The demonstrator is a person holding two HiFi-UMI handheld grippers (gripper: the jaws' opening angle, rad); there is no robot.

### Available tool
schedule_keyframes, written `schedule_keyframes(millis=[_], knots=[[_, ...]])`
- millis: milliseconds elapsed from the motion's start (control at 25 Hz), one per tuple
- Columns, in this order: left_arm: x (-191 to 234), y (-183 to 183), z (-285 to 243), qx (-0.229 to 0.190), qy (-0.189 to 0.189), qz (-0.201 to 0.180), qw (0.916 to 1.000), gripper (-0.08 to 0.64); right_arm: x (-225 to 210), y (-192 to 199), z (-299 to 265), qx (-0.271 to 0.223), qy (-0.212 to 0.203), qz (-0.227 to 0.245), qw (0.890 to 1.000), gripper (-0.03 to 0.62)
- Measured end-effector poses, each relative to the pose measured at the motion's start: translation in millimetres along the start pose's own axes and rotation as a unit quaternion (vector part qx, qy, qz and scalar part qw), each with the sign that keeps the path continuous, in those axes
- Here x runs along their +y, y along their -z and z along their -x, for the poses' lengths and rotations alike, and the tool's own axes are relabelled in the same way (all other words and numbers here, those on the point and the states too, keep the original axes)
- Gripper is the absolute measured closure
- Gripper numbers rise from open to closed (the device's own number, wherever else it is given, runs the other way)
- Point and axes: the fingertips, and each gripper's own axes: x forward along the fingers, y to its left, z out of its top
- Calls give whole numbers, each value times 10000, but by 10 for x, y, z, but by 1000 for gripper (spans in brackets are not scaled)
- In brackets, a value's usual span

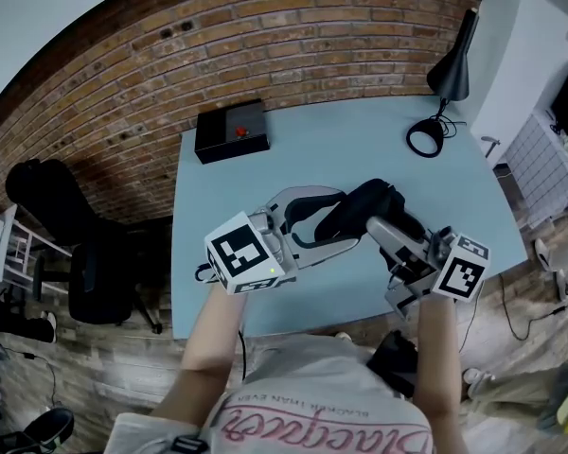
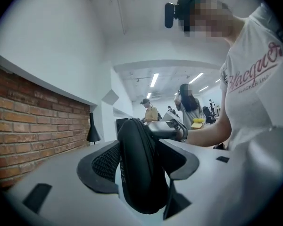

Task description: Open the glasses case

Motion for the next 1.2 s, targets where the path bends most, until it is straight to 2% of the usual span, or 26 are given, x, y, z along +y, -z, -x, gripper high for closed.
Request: schedule_keyframes(millis=[120, 400, 640, 720, 840, 920, 1080, 1200], knots=[[41, -7, 29, -101, 140, 274, 9995, 304, -13, 13, 13, 53, -189, -21, 9998, 304], [185, -7, 114, -269, 227, 730, 9967, 304, -53, -40, 14, 181, -347, 211, 9990, 305], [344, -5, 180, -500, 263, 1210, 9910, 305, 42, -91, 45, 272, -762, 505, 9954, 305], [368, 29, 157, -382, 204, 1171, 9922, 305, 86, -92, 56, 311, -919, 555, 9937, 305], [352, 106, 73, -59, 109, 861, 9962, 309, 132, -65, 49, 387, -1075, 667, 9912, 305], [377, 160, 28, 125, -125, 643, 9978, 421, 133, -46, 60, 446, -1091, 716, 9904, 305], [423, 210, -39, 333, -413, 634, 9966, 434, 58, -48, 107, 462, -915, 844, 9912, 305], [561, 255, -27, 509, -948, 679, 9919, 450, -23, -82, 113, 357, -572, 1038, 9923, 305]])
